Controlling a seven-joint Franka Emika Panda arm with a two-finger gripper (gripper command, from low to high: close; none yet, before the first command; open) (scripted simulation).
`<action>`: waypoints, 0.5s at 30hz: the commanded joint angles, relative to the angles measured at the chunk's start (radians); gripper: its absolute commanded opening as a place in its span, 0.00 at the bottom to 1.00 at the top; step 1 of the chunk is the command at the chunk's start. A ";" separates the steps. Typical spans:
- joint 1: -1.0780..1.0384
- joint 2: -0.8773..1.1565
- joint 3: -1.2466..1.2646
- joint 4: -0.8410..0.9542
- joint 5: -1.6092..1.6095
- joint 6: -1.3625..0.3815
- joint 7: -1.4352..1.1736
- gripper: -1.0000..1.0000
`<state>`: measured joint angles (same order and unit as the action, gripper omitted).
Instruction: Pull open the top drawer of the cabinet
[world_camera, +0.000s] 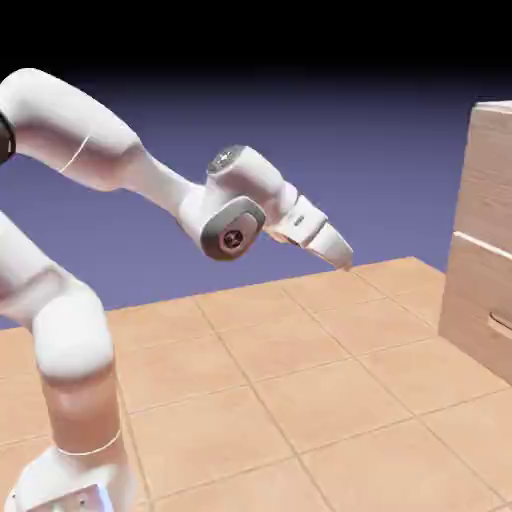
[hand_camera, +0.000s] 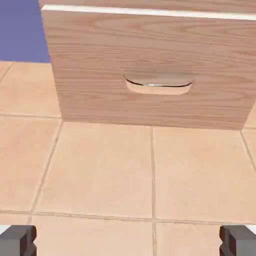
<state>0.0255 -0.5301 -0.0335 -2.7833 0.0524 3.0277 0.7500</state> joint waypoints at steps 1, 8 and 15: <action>0.011 0.033 -0.028 0.022 0.044 -0.008 0.007 1.00; 0.090 0.265 -0.223 0.177 0.348 -0.062 0.059 1.00; 0.168 0.496 -0.417 0.332 0.652 -0.116 0.111 1.00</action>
<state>0.1916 -0.0342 -0.4508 -2.4509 0.7048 2.9118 0.8613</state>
